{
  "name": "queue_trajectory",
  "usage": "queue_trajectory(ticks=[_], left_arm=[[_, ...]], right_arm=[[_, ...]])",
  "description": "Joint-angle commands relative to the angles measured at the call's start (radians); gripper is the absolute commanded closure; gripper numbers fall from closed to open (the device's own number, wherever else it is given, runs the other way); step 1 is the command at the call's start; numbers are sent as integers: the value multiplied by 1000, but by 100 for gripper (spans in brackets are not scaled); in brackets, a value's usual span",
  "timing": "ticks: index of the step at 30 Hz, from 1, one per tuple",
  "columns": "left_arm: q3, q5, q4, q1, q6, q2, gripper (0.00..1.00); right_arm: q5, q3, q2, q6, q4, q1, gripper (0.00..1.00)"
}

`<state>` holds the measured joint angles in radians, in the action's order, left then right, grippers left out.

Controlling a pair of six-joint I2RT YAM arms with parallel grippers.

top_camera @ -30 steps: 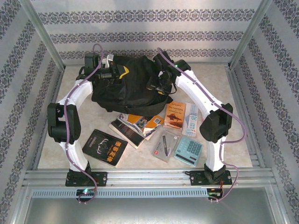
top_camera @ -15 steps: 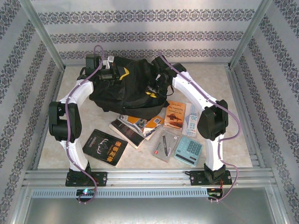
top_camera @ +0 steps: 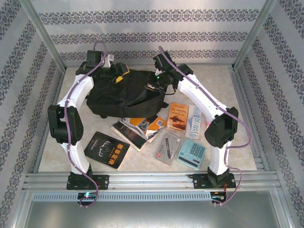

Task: Pack the student bag
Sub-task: Open the student bag at the top-center of the table.

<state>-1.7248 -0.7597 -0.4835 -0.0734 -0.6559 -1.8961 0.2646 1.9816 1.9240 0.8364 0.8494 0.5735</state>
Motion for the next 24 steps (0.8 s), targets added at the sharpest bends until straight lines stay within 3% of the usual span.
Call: queue_trajectory(ticks=[1,11,15,20,24], left_arm=[[-59,175,-228,-69,161,43,36],[331,373,17,-196,266,382,16],[446,352,84,-235,386,452,16],[584,501,277,-341,609,510,17],[549,586,314,-363,658,440,16]], right_arm=[[-20,-7,-57,-39,-73,18,100],[23,24,-32,8,-85,16,100],[49,43,-11,36,-85,10,100],[84,44,-3,85,-105,5,100],[87,43,-11,101,-115,5,100]])
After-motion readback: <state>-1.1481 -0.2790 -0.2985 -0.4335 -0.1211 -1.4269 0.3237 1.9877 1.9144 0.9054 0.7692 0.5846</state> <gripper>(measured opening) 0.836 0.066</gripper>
